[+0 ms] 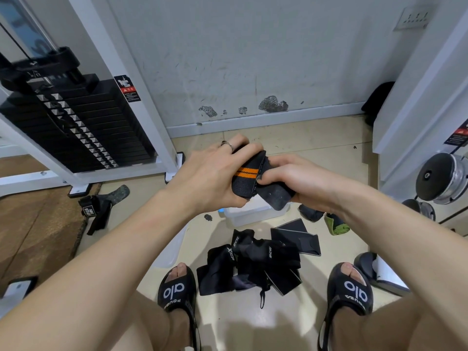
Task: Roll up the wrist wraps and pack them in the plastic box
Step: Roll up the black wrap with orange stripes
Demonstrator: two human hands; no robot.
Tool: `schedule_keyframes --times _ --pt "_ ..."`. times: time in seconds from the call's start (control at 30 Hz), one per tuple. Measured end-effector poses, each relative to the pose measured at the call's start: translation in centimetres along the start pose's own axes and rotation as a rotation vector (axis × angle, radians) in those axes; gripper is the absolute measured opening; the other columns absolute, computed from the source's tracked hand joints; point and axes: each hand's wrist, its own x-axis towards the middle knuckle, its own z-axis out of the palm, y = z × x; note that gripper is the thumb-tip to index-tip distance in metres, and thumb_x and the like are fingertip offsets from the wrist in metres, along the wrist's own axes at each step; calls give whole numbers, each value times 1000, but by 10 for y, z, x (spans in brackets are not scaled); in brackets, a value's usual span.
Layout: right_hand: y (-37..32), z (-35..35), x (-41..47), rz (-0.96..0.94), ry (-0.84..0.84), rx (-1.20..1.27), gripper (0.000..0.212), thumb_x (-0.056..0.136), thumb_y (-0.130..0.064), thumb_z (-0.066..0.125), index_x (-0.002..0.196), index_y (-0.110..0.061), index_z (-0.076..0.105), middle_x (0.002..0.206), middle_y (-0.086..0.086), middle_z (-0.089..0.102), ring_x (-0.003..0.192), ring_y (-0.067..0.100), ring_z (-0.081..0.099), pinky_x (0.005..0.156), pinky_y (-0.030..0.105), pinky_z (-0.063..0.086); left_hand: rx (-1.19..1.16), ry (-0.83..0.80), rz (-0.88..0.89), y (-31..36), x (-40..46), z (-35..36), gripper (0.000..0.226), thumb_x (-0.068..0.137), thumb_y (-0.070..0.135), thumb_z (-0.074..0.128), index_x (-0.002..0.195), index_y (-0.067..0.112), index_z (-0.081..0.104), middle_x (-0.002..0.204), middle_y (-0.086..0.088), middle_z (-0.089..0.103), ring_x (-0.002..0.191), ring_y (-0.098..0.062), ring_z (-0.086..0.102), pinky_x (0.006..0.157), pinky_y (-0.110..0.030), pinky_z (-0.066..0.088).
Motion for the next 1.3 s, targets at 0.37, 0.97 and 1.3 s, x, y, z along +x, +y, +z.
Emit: schedule_keyframes --times 0.37,0.97,1.3 --pt "-2 -20 -1 -43 -12 -176 15 96 7 55 103 7 68 70 9 56 46 13 45 44 22 37 -215 23 -62 -25 -4 7 75 65 40 80 131 40 44 126 21 49 94 -22 61 68 -45 57" --pt "-8 19 -10 -245 255 -228 60 91 -3 64 138 -30 38 81 -3 70 47 23 62 48 31 51 -54 7 -67 12 13 25 76 76 42 73 140 26 35 127 7 56 98 -32 65 62 -38 45" --pt "-16 11 -14 -268 63 110 62 90 -6 46 149 -19 32 75 11 73 68 35 74 68 39 57 -358 94 -100 11 -1 -1 89 65 52 76 131 35 19 113 12 32 74 -33 55 58 -39 48"
